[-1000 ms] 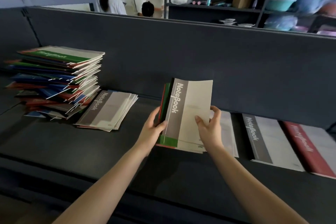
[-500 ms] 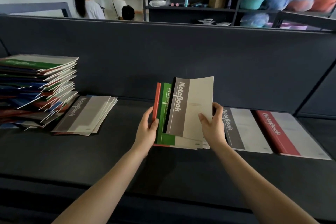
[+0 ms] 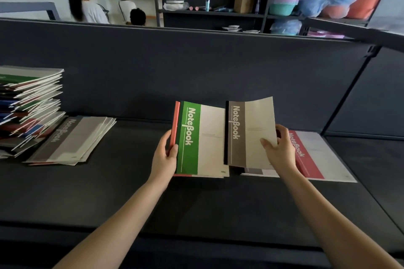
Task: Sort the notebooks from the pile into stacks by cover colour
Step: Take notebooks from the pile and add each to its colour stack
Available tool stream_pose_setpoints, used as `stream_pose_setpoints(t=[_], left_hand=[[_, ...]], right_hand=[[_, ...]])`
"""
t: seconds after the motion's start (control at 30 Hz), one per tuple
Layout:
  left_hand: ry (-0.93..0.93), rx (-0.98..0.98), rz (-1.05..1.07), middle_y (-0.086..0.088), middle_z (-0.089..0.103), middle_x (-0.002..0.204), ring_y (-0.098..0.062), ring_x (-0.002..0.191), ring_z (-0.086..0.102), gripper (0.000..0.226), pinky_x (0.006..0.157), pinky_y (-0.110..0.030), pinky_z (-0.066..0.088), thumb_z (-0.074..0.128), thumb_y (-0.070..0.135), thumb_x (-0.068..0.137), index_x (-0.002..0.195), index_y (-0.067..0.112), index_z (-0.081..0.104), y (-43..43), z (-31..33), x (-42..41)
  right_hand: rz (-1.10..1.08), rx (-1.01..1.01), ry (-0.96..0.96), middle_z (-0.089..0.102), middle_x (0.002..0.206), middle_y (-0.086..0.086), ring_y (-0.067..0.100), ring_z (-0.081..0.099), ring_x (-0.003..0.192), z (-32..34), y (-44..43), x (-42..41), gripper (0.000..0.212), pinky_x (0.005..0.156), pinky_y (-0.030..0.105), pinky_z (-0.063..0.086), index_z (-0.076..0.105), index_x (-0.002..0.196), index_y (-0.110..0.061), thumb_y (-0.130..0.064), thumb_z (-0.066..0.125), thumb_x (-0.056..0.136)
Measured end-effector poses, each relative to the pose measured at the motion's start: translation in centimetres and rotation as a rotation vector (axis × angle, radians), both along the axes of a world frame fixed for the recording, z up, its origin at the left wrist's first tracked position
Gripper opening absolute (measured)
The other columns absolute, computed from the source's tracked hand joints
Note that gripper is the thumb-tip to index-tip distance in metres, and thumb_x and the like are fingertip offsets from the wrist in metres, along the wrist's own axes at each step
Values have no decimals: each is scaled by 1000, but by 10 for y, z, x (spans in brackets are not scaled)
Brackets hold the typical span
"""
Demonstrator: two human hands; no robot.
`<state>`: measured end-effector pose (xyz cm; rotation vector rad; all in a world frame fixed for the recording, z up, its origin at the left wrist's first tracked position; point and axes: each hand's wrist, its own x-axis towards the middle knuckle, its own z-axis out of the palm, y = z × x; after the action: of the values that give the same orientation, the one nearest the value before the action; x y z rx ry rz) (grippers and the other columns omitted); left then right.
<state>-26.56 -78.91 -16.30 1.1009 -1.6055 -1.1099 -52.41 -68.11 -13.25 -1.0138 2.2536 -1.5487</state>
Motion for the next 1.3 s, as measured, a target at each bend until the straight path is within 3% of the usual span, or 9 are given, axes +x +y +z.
stream_pose_setpoints(t=[0.13, 0.27, 0.43, 0.57, 0.7, 0.8, 0.97, 1.1, 1.3], left_hand=[[44, -31, 93, -1, 46, 141, -14, 125, 46, 46, 99, -33, 42, 42, 13, 101, 146, 21, 33, 14, -4, -15], [39, -5, 147, -2, 45, 142, -18, 127, 46, 46, 99, -35, 42, 41, 16, 102, 147, 21, 32, 19, -7, -22], [-11, -17, 139, 2, 46, 139, -12, 122, 47, 46, 100, -34, 43, 42, 14, 101, 146, 22, 33, 27, -13, -19], [-18, -13, 192, 4, 45, 137, -6, 117, 45, 47, 91, -24, 41, 43, 13, 101, 146, 21, 33, 33, -15, -15], [-14, 4, 229, -2, 46, 140, -10, 119, 47, 47, 90, -25, 42, 43, 15, 101, 147, 21, 32, 37, -20, -7], [-18, 0, 236, -1, 47, 139, -12, 120, 48, 48, 86, -21, 42, 42, 15, 101, 147, 21, 32, 36, -18, 3], [-12, -9, 249, -4, 45, 142, -19, 126, 47, 47, 95, -32, 44, 44, 19, 101, 146, 22, 32, 28, -10, 14], [-11, -52, 169, 3, 47, 136, -12, 119, 49, 49, 88, -23, 46, 49, 23, 99, 145, 23, 34, 26, 0, 12], [54, -50, 166, 3, 49, 133, -12, 116, 51, 52, 86, -21, 46, 55, 24, 95, 143, 20, 36, 20, 8, 13]], right_hand=[[-25, 142, 85, 56, 128, 11, 31, 57, 109, -4, 15, -28, 49, 77, 27, 41, 41, 135, -10, -10, 63, 90], [-26, 255, 182, 56, 129, 12, 33, 56, 111, -17, 11, -32, 56, 88, 37, 48, 40, 140, -13, -10, 64, 89], [-29, 449, 322, 44, 141, 17, 37, 35, 131, -27, 8, -36, 64, 107, 48, 31, 29, 148, -15, -19, 61, 92], [-6, 542, 433, 36, 146, 18, 39, 28, 135, -25, 8, -39, 64, 111, 50, 24, 27, 148, -18, -25, 59, 93], [29, 636, 547, 26, 150, 14, 39, 23, 138, -18, 3, -42, 64, 111, 55, 23, 29, 147, -21, -23, 62, 92], [51, 566, 596, 27, 149, 13, 36, 25, 135, -15, -2, -36, 62, 110, 52, 25, 33, 144, -22, -21, 62, 91], [271, 139, 376, 42, 142, 9, 28, 44, 126, -6, -17, 17, 54, 103, 36, 38, 44, 140, -11, -30, 60, 92], [455, 192, 62, 54, 133, 4, 18, 57, 110, 2, -33, 65, 70, 86, 28, 48, 34, 145, -14, -47, 59, 89], [398, 85, -243, 59, 121, 0, 18, 57, 107, 2, -44, 85, 62, 85, 33, 50, 38, 135, -21, -19, 72, 83]])
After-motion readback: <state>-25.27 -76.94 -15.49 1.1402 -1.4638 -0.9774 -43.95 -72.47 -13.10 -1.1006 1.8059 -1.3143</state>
